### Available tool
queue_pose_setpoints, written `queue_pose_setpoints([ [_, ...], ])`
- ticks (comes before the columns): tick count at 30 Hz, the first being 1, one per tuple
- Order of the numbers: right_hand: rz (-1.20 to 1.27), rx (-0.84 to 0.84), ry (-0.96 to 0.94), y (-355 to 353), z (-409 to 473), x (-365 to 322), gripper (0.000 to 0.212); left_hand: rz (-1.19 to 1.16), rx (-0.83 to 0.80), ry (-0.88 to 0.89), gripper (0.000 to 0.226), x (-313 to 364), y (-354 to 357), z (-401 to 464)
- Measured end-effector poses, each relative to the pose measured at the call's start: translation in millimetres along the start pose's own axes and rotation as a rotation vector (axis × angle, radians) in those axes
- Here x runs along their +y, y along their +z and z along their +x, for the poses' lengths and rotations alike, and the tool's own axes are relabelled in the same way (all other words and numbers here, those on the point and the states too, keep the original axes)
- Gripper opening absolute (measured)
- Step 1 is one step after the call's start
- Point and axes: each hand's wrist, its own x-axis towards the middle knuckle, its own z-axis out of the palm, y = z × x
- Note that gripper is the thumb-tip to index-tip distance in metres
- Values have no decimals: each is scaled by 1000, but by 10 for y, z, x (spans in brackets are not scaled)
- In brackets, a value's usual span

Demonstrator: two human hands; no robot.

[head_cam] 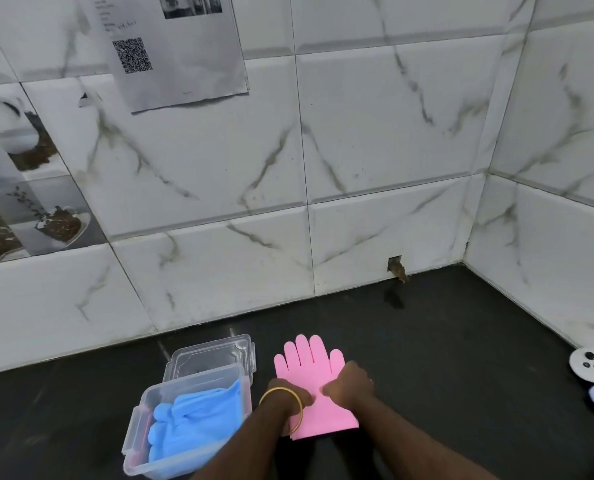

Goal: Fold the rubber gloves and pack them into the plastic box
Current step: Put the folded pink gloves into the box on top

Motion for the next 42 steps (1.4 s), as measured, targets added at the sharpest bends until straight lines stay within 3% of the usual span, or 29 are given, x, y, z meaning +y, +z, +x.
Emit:
queue_pose_setpoints([
  [1,30,-21,10,-19,16,19,46,40,45,52,55,89,27,-24],
  [4,177,-68,50,-76,66,92,44,301,441,314,40,342,275,-91],
  [10,345,-88,88,-101,98,183,41,388,575,333,35,382,410,87],
  [12,400,-84,92,-87,92,212,31,265,455,323,30,451,369,39],
  [16,517,-73,64,-101,43,299,11,-274,110,175,25,403,263,122],
  [18,628,-79,65,-103,14,341,12,-563,22,-88,36,245,100,214],
  [19,705,-91,80,-111,-14,344,10,-711,-103,-222,42,181,21,158],
  [20,793,-103,112,-122,-46,338,7,-809,-189,-240,43,187,-43,122],
  [21,875,-106,158,-141,-72,325,8,-848,-197,-214,43,205,-98,116],
  [25,1189,-149,350,-273,-220,219,52,-1012,-96,-126,58,448,-275,46],
  [28,1437,-246,435,-267,-338,61,85,-1116,201,-134,75,546,-475,-19],
  [30,1529,-314,381,-210,-441,-177,95,-1165,332,-78,87,556,-609,-115],
  [33,1629,-300,150,-176,-614,-673,71,-1255,300,-26,99,442,-786,-293],
  [36,1631,-147,-4,-137,-765,-1174,41,-1408,196,29,82,199,-972,-445],
  [40,1516,-17,-57,-19,-978,-1700,41,-1661,76,118,29,-242,-1273,-609],
  [42,1476,-25,-70,48,-1098,-1955,43,-1785,-26,99,39,-543,-1381,-653],
])
